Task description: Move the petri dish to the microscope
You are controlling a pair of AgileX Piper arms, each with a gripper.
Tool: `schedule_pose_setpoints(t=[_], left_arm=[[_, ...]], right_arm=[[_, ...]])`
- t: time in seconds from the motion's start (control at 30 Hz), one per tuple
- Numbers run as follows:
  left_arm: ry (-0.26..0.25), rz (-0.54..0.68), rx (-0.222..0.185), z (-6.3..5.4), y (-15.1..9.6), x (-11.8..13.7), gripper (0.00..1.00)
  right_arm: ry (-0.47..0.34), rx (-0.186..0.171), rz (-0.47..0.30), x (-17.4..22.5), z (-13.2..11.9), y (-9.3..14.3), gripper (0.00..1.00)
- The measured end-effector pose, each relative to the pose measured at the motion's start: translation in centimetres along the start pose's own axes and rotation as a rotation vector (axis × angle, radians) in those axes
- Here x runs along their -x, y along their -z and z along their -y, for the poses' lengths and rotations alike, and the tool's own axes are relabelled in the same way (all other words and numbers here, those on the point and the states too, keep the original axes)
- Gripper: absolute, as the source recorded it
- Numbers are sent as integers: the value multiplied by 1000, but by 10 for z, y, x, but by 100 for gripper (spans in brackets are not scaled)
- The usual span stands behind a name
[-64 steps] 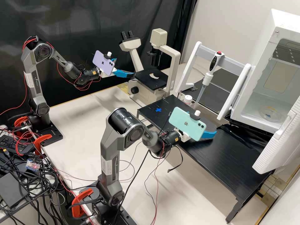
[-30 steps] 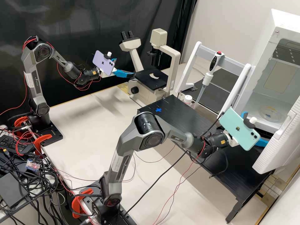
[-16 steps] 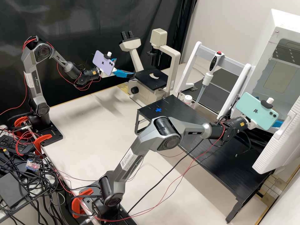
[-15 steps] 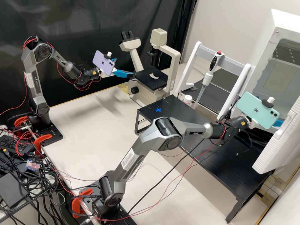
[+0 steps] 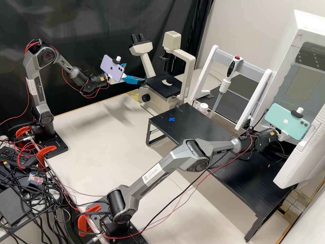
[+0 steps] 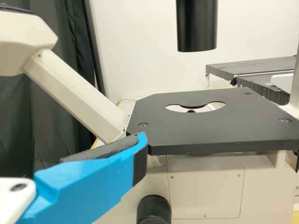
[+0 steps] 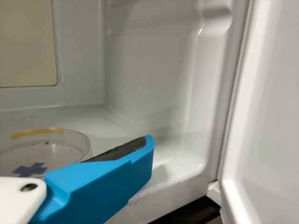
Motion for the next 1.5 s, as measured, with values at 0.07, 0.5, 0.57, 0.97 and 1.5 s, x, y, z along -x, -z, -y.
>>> schedule_pose_setpoints(t=[0.07, 0.5, 0.57, 0.97, 1.5], left_arm=[[0, 0, 0, 0, 0, 0, 100], [0, 0, 0, 0, 0, 0, 100], [0, 0, 0, 0, 0, 0, 100], [0, 0, 0, 0, 0, 0, 100], [0, 0, 0, 0, 0, 0, 100]], right_arm=[[-3, -7, -5, -2, 2, -1, 100], [-15, -5, -20, -11, 11, -10, 100], [-15, -5, -20, -11, 11, -10, 100], [0, 81, -61, -5, 4, -19, 100], [-6, 57, -37, 8, -14, -16, 100]])
